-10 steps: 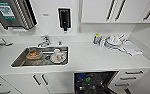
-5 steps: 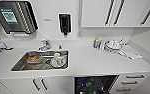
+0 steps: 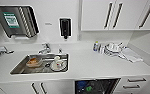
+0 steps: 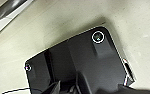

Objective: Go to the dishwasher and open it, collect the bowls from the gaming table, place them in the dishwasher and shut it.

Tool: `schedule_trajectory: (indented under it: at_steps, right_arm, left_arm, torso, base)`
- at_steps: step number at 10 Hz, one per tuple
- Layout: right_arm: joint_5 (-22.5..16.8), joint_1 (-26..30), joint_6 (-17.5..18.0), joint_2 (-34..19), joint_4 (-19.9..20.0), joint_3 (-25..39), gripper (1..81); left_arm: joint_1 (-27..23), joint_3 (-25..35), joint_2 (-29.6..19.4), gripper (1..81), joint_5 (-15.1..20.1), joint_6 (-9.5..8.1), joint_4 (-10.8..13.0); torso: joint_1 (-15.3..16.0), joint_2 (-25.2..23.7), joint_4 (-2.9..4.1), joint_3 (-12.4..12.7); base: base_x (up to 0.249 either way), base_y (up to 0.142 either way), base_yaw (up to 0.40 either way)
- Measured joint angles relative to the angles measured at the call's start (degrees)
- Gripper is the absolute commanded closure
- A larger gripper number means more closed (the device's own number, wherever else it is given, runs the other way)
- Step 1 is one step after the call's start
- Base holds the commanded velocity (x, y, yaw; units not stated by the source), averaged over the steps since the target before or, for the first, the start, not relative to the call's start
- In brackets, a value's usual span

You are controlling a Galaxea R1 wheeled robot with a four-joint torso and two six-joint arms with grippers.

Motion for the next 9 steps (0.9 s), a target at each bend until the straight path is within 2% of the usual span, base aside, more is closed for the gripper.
schedule_trajectory:
  at_steps: [2, 5, 9]
  right_arm:
    - [-0.01, 0.24, -0.02, -0.26, -0.05, -0.11, 1.0]
    - [0.0, 0.56, -0.2, 0.32, -0.16, -0.2, 1.0]
    - [0.02, 1.02, -0.2, 1.15, -0.24, -0.8, 1.0]
  left_arm:
    - [0.0, -0.01, 0.0, 1.0, 0.02, 0.0, 0.0]
    - [-0.05, -0.01, 0.0, 1.0, 0.02, 0.0, 0.0]
    - [-0.3, -0.01, 0.0, 1.0, 0.05, 0.0, 0.0]
  torso:
    - [2.45, -3.91, 0.0, -1.79]
    - [6.06, -9.6, 0.0, -6.03]
    - [10.4, -16.37, 0.0, -7.3]
  base:
    - [0.0, 0.0, 0.0]
    - [0.0, 0.0, 0.0]
    - [0.0, 0.0, 0.0]
